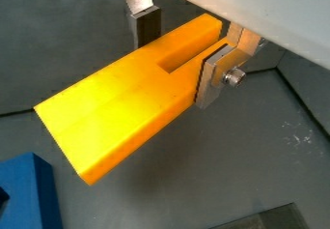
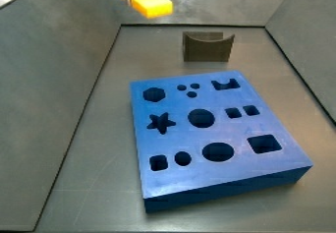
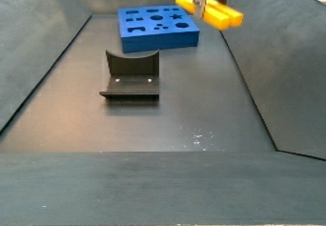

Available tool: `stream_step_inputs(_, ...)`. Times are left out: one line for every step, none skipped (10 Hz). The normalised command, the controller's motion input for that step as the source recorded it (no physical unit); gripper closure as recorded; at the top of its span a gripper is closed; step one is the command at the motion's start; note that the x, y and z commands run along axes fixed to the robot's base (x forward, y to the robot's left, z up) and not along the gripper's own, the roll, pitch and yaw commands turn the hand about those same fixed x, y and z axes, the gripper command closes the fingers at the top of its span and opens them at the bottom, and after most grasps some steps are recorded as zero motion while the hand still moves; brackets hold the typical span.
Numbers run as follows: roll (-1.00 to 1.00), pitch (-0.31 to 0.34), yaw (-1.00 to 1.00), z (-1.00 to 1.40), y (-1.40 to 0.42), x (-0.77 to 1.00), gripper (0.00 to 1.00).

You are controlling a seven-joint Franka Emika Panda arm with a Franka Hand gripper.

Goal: Pick up the double-square object. Move up. Place the double-square object on the fixture. Regrasp the double-square object. Move to above the board. Insert the double-square object.
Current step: Place the double-square object on the fixture.

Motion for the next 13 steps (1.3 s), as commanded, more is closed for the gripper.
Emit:
stream_step_inputs(0.05,0.073,-0.01,0.35,0.02,0.0,1.0)
stream_step_inputs(0.06,0.081,-0.01,0.23,0.02,0.01,1.0)
stream_step_inputs(-0.07,0.161,-1.0,0.17,0.06,1.0,1.0)
stream_step_inputs(-0.08,0.171,-1.0,0.13,0.06,1.0,1.0)
stream_step_inputs(-0.1,0.205,-1.0,0.12,0.06,1.0,1.0)
stream_step_inputs(-0.13,0.243,-1.0,0.1,0.06,1.0,1.0)
stream_step_inputs(-0.16,0.276,-1.0,0.08,0.05,1.0,1.0)
stream_step_inputs(-0.16,0.265,-0.88,0.07,0.05,1.0,1.0)
stream_step_inputs(-0.16,0.201,-0.47,0.06,0.05,1.0,1.0)
stream_step_inputs(-0.16,0.174,-0.32,0.05,0.04,1.0,1.0)
stream_step_inputs(-0.16,0.144,-0.17,0.04,0.04,1.0,1.0)
stream_step_inputs(-0.16,0.134,-0.11,0.03,0.04,1.0,1.0)
stream_step_inputs(-0.16,0.137,-0.07,0.03,0.04,1.0,1.0)
